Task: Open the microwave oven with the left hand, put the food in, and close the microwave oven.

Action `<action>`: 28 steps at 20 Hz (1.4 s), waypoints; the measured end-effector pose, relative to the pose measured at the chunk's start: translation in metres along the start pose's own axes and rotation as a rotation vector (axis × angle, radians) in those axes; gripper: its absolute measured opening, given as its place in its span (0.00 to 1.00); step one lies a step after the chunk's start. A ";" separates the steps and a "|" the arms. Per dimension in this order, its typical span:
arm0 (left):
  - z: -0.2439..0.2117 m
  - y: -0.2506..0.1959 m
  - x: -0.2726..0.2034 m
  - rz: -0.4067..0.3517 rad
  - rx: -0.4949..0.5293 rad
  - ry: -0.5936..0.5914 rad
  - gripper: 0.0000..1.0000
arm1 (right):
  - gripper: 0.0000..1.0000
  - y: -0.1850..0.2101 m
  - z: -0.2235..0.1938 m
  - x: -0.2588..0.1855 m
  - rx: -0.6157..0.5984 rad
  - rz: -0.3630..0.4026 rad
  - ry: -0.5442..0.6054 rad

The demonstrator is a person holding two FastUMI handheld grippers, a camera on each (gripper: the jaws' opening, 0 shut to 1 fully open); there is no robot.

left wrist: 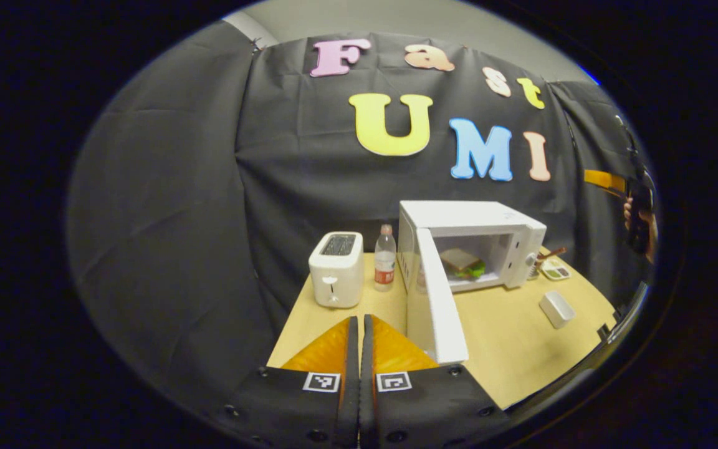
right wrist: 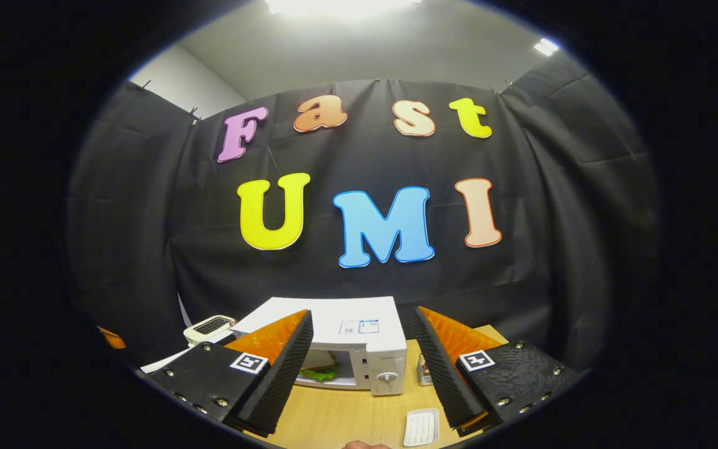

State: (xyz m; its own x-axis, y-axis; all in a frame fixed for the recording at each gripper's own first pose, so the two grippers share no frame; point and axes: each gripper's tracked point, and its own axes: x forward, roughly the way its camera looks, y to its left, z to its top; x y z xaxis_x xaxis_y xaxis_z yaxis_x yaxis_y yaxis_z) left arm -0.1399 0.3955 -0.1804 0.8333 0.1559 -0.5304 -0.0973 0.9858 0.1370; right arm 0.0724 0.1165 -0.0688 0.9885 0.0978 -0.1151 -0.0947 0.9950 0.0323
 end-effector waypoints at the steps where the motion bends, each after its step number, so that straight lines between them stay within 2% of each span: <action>1: -0.008 -0.006 0.000 -0.026 0.008 0.016 0.07 | 0.95 -0.001 0.002 0.000 0.001 -0.011 -0.006; 5: -0.030 -0.031 0.000 -0.134 0.049 0.060 0.07 | 0.96 -0.001 0.000 0.001 -0.007 -0.032 -0.012; 9: -0.033 -0.047 0.005 -0.219 0.029 0.068 0.07 | 0.96 -0.002 -0.006 -0.002 -0.006 -0.048 0.007; 15: -0.034 -0.074 0.004 -0.312 0.051 0.079 0.07 | 0.96 -0.022 -0.005 -0.011 0.011 -0.105 0.003; 20: -0.032 -0.127 0.003 -0.388 0.074 0.090 0.06 | 0.96 -0.042 -0.009 -0.006 0.050 -0.118 0.014; 21: -0.030 -0.140 0.003 -0.407 0.066 0.094 0.09 | 0.96 -0.047 -0.008 -0.008 0.058 -0.114 0.014; 28: -0.023 -0.230 0.023 -0.535 0.074 0.119 0.07 | 0.96 -0.081 -0.005 -0.001 0.042 -0.095 0.018</action>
State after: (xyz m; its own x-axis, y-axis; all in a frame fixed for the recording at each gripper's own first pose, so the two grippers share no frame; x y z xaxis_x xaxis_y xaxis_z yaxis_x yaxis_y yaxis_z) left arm -0.1110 0.1738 -0.2431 0.6879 -0.3557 -0.6326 0.3649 0.9230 -0.1221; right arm 0.0788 0.0363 -0.0762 0.9905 0.0036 -0.1376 0.0049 0.9981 0.0619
